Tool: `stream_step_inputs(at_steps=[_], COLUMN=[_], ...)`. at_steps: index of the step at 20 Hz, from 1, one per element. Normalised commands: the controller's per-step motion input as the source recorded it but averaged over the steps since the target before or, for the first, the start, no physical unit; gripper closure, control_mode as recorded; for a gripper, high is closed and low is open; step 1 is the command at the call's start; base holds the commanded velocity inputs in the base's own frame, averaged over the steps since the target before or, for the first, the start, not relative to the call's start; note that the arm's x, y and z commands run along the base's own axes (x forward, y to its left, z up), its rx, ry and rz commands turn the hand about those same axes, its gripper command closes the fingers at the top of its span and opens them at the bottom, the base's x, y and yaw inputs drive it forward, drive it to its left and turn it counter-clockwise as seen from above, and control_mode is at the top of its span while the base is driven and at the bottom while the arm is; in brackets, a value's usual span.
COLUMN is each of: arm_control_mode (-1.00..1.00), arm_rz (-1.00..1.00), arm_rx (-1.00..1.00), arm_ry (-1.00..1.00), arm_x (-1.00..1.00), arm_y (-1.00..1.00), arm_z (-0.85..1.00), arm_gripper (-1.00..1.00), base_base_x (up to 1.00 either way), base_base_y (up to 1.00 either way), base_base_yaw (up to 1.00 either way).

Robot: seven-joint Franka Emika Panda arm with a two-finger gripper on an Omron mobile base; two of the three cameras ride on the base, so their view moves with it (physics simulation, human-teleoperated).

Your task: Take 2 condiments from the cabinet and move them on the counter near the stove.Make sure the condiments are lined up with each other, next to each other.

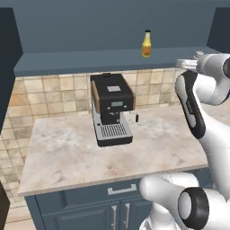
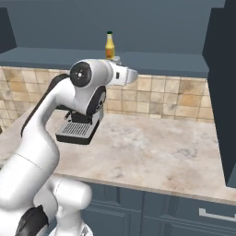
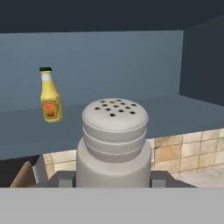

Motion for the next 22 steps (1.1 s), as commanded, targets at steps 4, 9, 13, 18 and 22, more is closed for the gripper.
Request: stream_step_inputs(at_steps=[4,9,13,18,22], arm_control_mode=[-1.00,-1.00,-1.00,-1.00,-1.00], arm_rz=[0.16,0.05,0.00,0.00,0.00], arm_rx=[-0.06,-0.10,-0.08,-0.06,-0.01], arm_ry=[0.07,0.08,0.07,0.05,0.02], arm_x=[-1.00,-0.62,-0.55,-0.53,-0.50], arm_y=[0.72,0.68,0.34,0.22,0.13], arm_z=[0.00,0.00,0.00,0.00,0.00], arm_gripper=[1.00,1.00,1.00,1.00,1.00], base_base_x=[0.00,0.00,0.00,0.00,0.00], base_base_y=[0.00,0.00,0.00,0.00,0.00], base_base_yaw=[0.00,0.00,0.00,0.00,0.00])
